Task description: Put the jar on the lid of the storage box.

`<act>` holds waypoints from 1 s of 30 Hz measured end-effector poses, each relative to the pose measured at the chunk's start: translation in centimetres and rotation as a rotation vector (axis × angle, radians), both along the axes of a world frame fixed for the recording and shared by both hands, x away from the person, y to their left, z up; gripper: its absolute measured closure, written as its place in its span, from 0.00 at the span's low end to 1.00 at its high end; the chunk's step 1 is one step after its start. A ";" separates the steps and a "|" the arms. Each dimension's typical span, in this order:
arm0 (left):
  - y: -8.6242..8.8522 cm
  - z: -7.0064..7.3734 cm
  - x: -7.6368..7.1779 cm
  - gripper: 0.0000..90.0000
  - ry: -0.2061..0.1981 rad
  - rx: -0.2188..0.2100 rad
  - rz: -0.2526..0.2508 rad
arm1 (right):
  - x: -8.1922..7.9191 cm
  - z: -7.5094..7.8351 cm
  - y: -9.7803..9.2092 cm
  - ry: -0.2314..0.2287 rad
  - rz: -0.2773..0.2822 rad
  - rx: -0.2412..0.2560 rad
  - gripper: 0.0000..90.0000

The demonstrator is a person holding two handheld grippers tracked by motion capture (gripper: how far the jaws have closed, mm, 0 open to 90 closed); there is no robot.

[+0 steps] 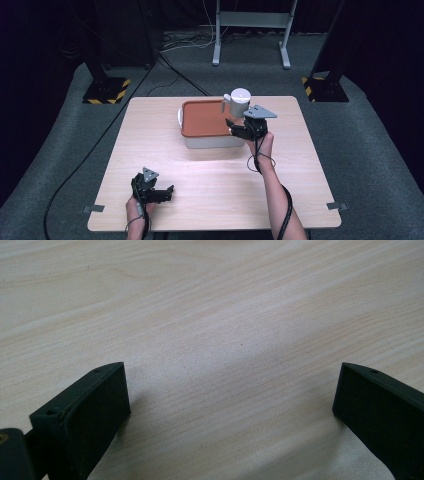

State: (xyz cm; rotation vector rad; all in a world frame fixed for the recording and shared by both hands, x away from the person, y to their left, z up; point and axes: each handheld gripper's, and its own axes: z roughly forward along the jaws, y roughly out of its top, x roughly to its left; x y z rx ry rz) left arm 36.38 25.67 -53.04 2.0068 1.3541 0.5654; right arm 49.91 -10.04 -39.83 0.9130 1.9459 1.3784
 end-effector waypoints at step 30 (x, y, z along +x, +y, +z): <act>0.0 0.0 0.0 0.02 -0.002 0.002 0.000 | 1.1 0.5 0.3 0.000 -0.007 -0.001 0.33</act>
